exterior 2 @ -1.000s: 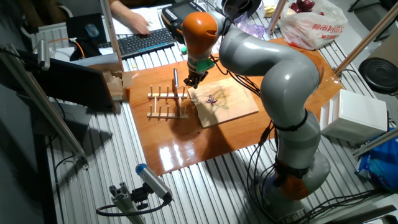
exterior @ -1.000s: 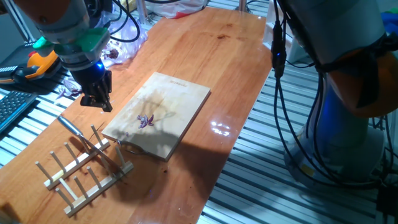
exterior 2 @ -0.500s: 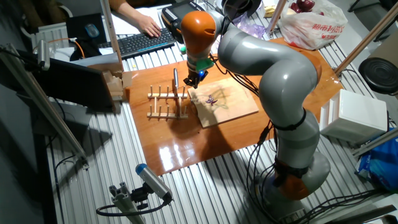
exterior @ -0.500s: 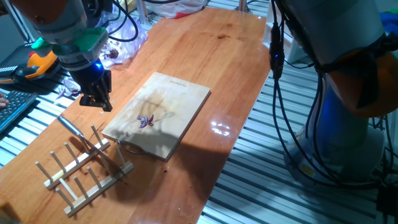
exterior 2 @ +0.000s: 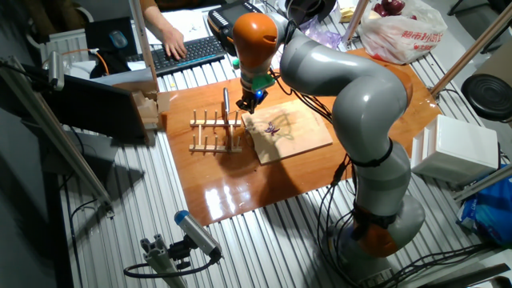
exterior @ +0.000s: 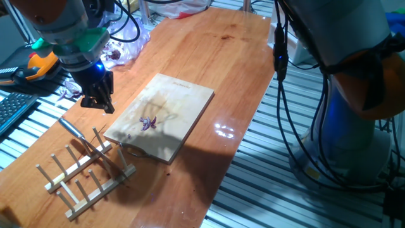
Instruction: Chop the onions
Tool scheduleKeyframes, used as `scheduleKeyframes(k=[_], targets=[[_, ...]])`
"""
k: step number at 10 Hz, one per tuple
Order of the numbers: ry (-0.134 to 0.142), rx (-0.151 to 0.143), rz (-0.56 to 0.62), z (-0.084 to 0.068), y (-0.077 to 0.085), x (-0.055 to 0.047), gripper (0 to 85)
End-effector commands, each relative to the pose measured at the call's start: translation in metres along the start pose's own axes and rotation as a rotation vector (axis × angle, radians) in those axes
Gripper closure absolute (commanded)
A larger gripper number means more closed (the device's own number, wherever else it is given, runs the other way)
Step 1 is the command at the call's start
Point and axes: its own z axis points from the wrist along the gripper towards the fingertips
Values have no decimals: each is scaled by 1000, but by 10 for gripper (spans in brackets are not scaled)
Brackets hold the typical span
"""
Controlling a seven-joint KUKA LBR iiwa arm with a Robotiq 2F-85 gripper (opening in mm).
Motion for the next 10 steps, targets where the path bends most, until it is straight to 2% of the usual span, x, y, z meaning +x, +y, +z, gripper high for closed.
scheduleKeyframes(k=[1,5,7,10], targets=[[-1,1,0,0,1,-1,850],[-9,-7,-4,0,0,-1,850],[6,5,-3,0,0,-1,850],[15,5,13,-1,3,-2,850]])
